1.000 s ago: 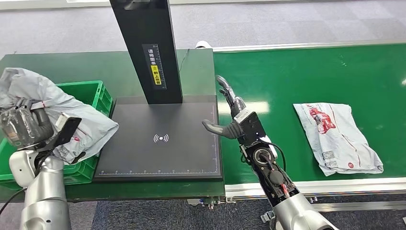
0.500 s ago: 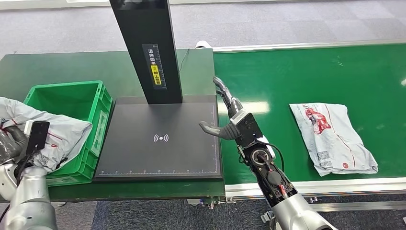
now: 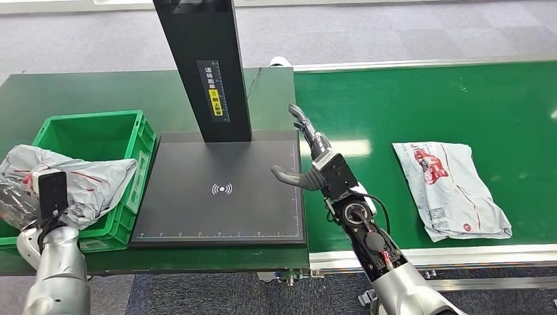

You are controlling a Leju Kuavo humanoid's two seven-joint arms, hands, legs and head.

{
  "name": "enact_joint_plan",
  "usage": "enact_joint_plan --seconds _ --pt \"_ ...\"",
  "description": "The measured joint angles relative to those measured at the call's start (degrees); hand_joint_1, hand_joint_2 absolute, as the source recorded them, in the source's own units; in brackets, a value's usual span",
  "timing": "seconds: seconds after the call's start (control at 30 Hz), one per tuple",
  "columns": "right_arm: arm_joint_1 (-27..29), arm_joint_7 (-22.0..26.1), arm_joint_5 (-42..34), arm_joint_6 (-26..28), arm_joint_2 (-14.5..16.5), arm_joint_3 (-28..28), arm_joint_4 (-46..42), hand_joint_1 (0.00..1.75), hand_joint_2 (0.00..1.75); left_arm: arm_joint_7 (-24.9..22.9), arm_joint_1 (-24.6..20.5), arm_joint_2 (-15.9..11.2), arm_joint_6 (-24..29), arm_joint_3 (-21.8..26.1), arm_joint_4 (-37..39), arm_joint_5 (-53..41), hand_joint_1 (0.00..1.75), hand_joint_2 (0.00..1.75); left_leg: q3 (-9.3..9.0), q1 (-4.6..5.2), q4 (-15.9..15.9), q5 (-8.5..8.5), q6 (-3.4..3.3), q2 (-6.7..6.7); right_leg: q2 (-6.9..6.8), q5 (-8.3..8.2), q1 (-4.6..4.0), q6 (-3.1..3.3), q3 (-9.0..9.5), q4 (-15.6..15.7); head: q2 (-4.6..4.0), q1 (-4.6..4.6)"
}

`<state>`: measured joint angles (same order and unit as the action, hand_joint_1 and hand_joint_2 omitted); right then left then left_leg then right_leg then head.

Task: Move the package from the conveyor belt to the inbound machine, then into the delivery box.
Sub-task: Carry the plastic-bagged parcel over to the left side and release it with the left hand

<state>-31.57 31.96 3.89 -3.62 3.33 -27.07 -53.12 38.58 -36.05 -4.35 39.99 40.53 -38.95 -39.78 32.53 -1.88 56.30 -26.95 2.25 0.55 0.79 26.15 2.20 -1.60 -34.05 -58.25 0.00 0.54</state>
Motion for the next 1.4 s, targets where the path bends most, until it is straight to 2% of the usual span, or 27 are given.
enact_joint_plan --seconds 0.07,0.13,0.27,0.5,0.6,0.67,0.8,1.03,1.07,1.1,1.2,1.23,1.3,1.4 --pt "-0.14 0.02 0.0 -0.02 0.07 -0.02 0.21 0.0 1.75 0.0 0.9 0.46 0.0 -2.24 -1.76 2.14 0.0 0.87 0.0 0.0 0.0 0.0 0.0 0.04 0.01 -0.01 0.0 0.0 0.0 0.0 0.0 0.0" --pt "-0.22 0.05 0.03 -0.08 0.2 -0.04 0.41 0.0 1.75 0.0 2.0 0.89 0.0 -4.33 -4.46 5.62 0.0 1.75 -0.01 0.0 0.0 0.0 0.0 0.08 0.02 -0.01 0.0 0.0 -0.01 -0.01 0.0 0.0" --pt "-0.62 0.32 0.11 -0.33 0.45 -0.11 0.93 0.0 1.75 0.01 5.18 1.96 0.0 -7.99 -13.23 10.82 0.0 1.75 0.03 -0.01 0.0 -0.01 0.0 0.09 0.03 0.0 -0.01 0.0 -0.08 -0.01 0.0 -0.01" --pt "-1.45 0.5 0.08 -0.5 0.76 -0.35 1.83 0.0 1.75 0.02 8.54 3.57 0.0 -9.93 -24.19 14.27 0.0 1.75 0.07 -0.01 0.0 -0.01 0.0 0.11 0.03 0.0 -0.01 0.0 -0.09 0.0 0.0 -0.01" --pt "-1.72 0.59 0.0 -0.51 0.79 -0.51 2.27 0.0 1.75 0.02 10.74 4.19 -0.02 -11.75 -29.25 20.58 0.0 1.75 0.06 -0.01 0.0 -0.01 0.0 0.08 0.03 0.0 -0.01 0.0 -0.09 0.0 0.0 -0.01" --pt "-1.85 0.61 -0.02 -0.5 0.79 -0.6 2.6 0.0 1.75 0.02 12.62 4.28 -0.03 -14.81 -32.2 26.18 0.0 1.75 0.07 0.0 0.0 -0.01 0.0 0.04 0.02 0.0 -0.01 0.0 -0.09 0.0 0.0 0.0" --pt "-2.09 0.6 0.0 -0.51 0.83 -0.77 3.23 0.0 1.75 0.02 15.1 4.28 -0.04 -20.59 -36.0 29.88 0.0 1.75 0.09 0.0 0.0 -0.01 0.0 0.03 0.01 0.0 0.0 0.0 -0.08 0.0 0.0 0.0" --pt "-2.24 0.36 0.14 -0.58 0.84 -0.83 3.6 0.0 1.75 0.02 15.91 4.29 -0.46 -22.34 -37.36 30.95 0.0 1.75 0.09 0.0 0.0 -0.01 0.0 0.04 0.01 0.0 0.0 0.0 -0.09 0.0 0.0 -0.01" --pt "-2.41 -0.01 0.43 -0.7 0.83 -0.89 3.92 0.0 1.75 0.01 16.55 4.23 -2.1 -23.62 -37.94 32.79 0.0 1.75 0.08 0.0 0.0 -0.01 0.0 0.03 0.01 0.0 0.0 0.0 -0.09 0.01 0.0 -0.01" --pt "-2.7 -0.45 0.9 -0.86 0.76 -1.01 4.68 0.0 1.75 -1.75 18.12 4.12 -8.65 -27.02 -38.52 36.36 0.0 1.75 0.09 0.0 0.0 -0.01 0.0 0.03 -0.01 0.0 0.0 0.0 -0.09 0.01 0.0 0.0" --pt "-3.36 -1.2 2.26 -1.5 0.41 -1.33 6.91 0.0 1.75 -10.18 23.47 3.26 -36.66 -37.93 -39.02 48.09 0.0 1.75 0.1 0.03 0.0 -0.03 -0.01 0.04 -0.03 0.0 0.03 0.0 -0.09 0.02 0.0 0.0" --pt "-3.37 -1.22 2.5 -1.82 0.3 -1.35 7.16 0.0 1.75 -11.45 24.52 2.89 -42.21 -39.5 -38.88 49.41 0.0 1.75 0.1 0.03 0.0 -0.03 -0.01 0.06 -0.03 0.0 0.04 0.0 -0.1 0.02 0.0 -0.01" --pt "-3.38 -1.56 3.15 -2.8 0.13 -1.39 7.61 0.0 1.75 -12.08 26.41 2.32 -49.07 -42.09 -38.51 48.96 0.0 1.75 0.1 0.03 0.0 -0.05 0.0 0.06 -0.03 0.01 0.04 0.0 -0.13 0.02 0.0 -0.01" --pt "-3.38 -2.72 4.38 -4.45 -0.02 -1.73 8.1 0.0 1.75 -12.28 28.31 1.85 -52.61 -44.61 -37.92 46.73 0.0 1.75 0.11 0.02 0.0 -0.06 0.0 0.06 -0.03 0.01 0.03 0.0 -0.15 0.02 0.0 -0.01"
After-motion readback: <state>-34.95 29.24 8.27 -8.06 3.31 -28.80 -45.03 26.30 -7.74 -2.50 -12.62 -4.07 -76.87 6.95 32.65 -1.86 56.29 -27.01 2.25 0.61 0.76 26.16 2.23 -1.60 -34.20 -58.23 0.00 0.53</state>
